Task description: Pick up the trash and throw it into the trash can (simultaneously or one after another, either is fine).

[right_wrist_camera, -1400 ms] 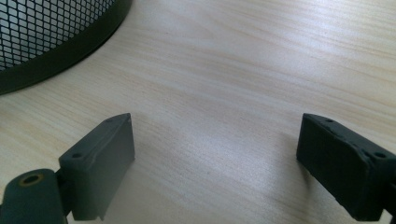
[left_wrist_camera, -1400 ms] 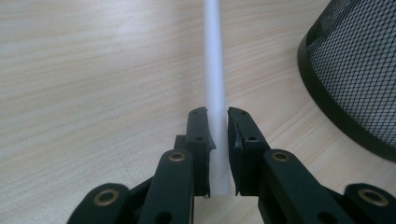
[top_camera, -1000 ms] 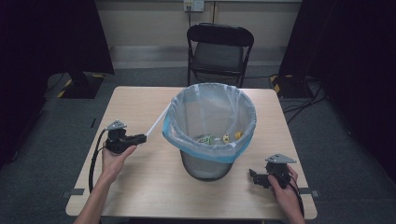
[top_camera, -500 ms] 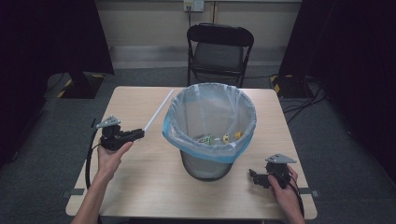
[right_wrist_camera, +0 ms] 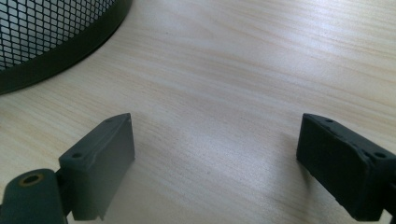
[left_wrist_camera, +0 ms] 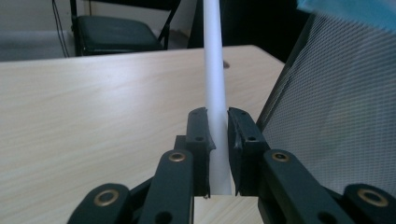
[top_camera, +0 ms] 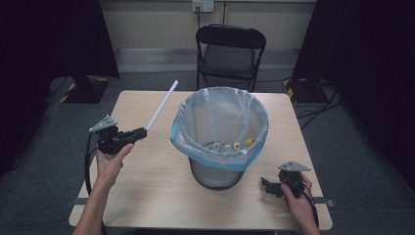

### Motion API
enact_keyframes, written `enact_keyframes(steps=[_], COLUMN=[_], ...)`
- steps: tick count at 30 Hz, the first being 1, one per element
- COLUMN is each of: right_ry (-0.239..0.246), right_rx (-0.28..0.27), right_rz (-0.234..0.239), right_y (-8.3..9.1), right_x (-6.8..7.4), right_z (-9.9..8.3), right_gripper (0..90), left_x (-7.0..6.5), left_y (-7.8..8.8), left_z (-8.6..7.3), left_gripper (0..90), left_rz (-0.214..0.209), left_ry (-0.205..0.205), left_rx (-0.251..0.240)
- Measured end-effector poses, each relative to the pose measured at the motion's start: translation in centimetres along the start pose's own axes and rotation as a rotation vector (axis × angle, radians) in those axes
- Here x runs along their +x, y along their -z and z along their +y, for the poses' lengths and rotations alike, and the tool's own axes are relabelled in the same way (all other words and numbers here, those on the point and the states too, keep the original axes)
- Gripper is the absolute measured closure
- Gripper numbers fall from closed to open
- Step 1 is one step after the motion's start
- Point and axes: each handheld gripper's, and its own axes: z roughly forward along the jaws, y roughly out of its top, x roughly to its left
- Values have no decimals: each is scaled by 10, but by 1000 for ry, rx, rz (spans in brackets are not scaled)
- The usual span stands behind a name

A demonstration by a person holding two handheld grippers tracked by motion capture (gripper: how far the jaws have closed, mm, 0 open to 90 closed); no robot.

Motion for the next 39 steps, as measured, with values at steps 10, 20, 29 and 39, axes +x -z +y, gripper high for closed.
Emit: enact_keyframes(steps=[10,20,29,39], right_ry=[0,0,0,0], right_rx=[1,1,1,1], right_rz=[0,0,0,0], right_y=[0,0,0,0], right_x=[0,0,0,0], right_z=[0,0,0,0], right_gripper=[103,103,104,104], left_x=[-11,-24,-37,-46], left_y=[0,-6,-3,-8], left_z=[20,42,63,81], left_gripper=[796,798,796,796], left_rz=[-46,-91,-110,-133], left_ry=[-17,-16,-57,-72], left_rx=[-64,-107,-138,-157])
